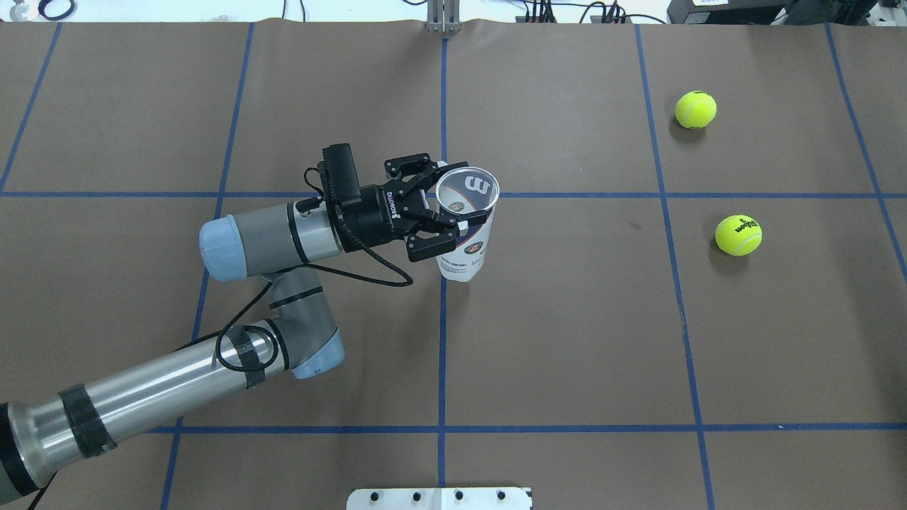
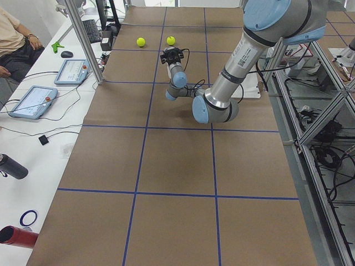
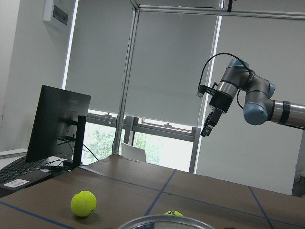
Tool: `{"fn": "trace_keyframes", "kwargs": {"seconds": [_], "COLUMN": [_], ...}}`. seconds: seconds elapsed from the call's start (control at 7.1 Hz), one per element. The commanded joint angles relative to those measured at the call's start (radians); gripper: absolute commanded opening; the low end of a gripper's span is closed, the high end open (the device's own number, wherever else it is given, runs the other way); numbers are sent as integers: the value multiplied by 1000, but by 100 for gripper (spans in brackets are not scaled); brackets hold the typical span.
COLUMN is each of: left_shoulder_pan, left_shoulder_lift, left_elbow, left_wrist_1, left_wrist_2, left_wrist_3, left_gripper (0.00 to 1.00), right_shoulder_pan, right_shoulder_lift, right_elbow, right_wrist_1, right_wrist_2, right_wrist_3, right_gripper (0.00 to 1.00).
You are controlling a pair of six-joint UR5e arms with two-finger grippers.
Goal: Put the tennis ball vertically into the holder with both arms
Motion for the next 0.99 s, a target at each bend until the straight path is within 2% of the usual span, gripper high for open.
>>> {"fn": "trace_keyframes", "kwargs": {"seconds": [0.0, 0.28, 0.42, 0.56, 0.85], "left_shoulder_pan": [-6, -6, -4, -3, 5], "left_shoulder_lift": [4, 4, 6, 6, 6], "left_elbow": [14, 11, 11, 13, 14], "left_wrist_1": [-21, -35, -35, -35, -36], "left_wrist_2": [0, -1, -1, -1, -3], "left_wrist_3": [29, 29, 29, 30, 32], "left_gripper": [75, 75, 75, 75, 75], "right_shoulder_pan": [-95, -286, -378, -466, -523], "right_shoulder_lift": [-2, 3, 38, 56, 122], "right_elbow": [98, 211, 220, 212, 148], "right_wrist_1": [-1, -1, -1, -6, -9], "right_wrist_2": [-22, -167, -248, -342, -372], "right_wrist_3": [211, 464, 555, 570, 572], "right_gripper": [100, 100, 100, 100, 100]}}
